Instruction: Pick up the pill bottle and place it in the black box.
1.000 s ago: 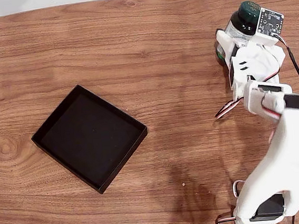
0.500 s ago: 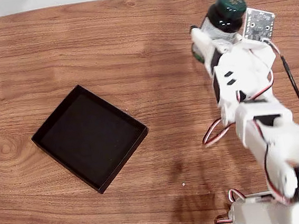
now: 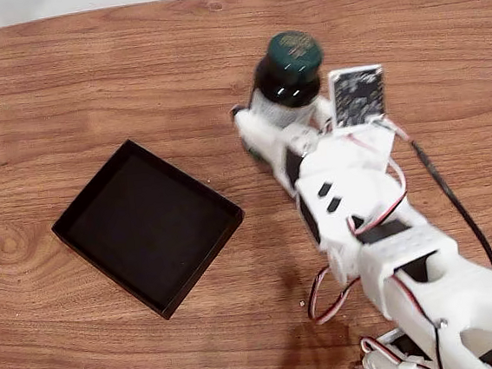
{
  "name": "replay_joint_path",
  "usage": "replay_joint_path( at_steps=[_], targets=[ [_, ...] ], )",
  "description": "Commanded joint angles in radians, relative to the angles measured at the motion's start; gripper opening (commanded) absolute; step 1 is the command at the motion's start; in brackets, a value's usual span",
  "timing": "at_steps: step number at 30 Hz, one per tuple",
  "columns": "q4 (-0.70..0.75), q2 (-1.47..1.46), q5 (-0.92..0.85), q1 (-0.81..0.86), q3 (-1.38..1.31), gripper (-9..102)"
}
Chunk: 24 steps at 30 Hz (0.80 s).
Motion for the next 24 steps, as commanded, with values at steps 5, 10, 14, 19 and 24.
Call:
replay_joint_path(
  at_steps=[5, 10, 14, 19, 24],
  targets=[
    [-0.161, 0.055, 0.041, -0.135, 0.066, 19],
    [-0.232, 0.018, 0.066, -0.209, 0.089, 19],
    [-0.259, -0.017, 0.084, -0.268, 0.081, 19],
    [-0.285, -0.081, 0.094, -0.307, 0.049, 19],
    [-0.405, -0.207, 0.097, -0.336, 0.040, 19]
  ],
)
